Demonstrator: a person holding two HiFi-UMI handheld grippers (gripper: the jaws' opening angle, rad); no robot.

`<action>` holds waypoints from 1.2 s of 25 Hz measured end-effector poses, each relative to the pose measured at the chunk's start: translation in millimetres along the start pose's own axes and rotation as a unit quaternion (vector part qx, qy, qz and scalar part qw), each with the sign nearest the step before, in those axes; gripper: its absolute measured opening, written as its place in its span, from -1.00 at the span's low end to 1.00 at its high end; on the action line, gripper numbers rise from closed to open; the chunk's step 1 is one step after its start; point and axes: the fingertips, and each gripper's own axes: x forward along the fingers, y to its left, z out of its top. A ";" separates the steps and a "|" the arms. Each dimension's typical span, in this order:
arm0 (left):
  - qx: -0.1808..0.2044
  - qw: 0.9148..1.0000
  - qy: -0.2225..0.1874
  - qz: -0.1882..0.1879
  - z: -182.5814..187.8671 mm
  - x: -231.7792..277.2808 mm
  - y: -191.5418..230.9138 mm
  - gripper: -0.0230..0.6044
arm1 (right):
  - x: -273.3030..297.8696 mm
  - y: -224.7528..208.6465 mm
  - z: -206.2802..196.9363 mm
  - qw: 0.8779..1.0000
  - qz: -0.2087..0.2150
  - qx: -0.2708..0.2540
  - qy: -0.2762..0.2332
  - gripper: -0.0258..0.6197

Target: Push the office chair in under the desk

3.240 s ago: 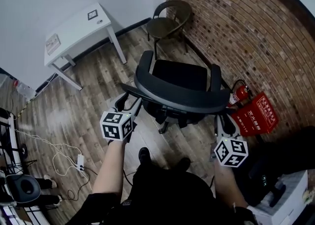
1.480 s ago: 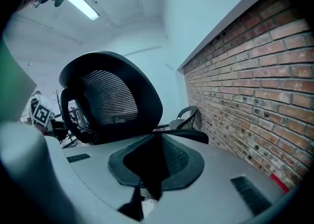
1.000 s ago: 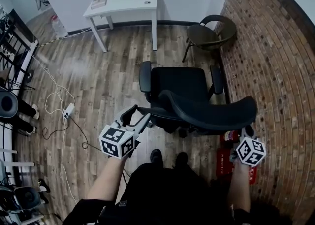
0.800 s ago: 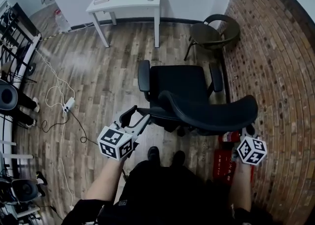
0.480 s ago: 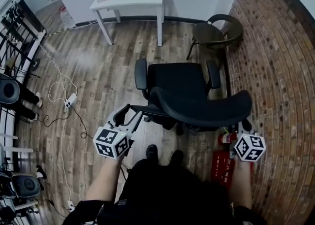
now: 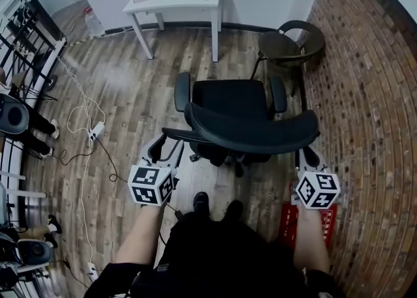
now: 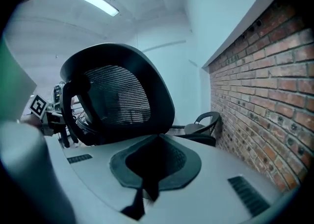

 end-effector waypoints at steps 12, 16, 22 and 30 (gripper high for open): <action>0.006 1.000 0.002 0.011 9.6 21.6 3.9 -0.30 | 36.3 -28.3 16.5 0.999 0.044 0.011 0.015 -0.38; -0.003 0.999 -0.001 0.033 10.9 27.8 3.4 -0.30 | 49.2 -28.1 21.2 0.997 0.076 -0.013 0.024 -0.36; -0.010 0.998 0.011 0.059 6.2 38.1 2.8 -0.30 | 69.9 -27.0 29.9 0.995 0.090 -0.030 0.020 -0.34; -0.021 0.995 0.010 0.095 19.9 59.4 11.9 -0.31 | 108.8 -31.0 48.7 0.992 0.117 -0.046 0.021 -0.35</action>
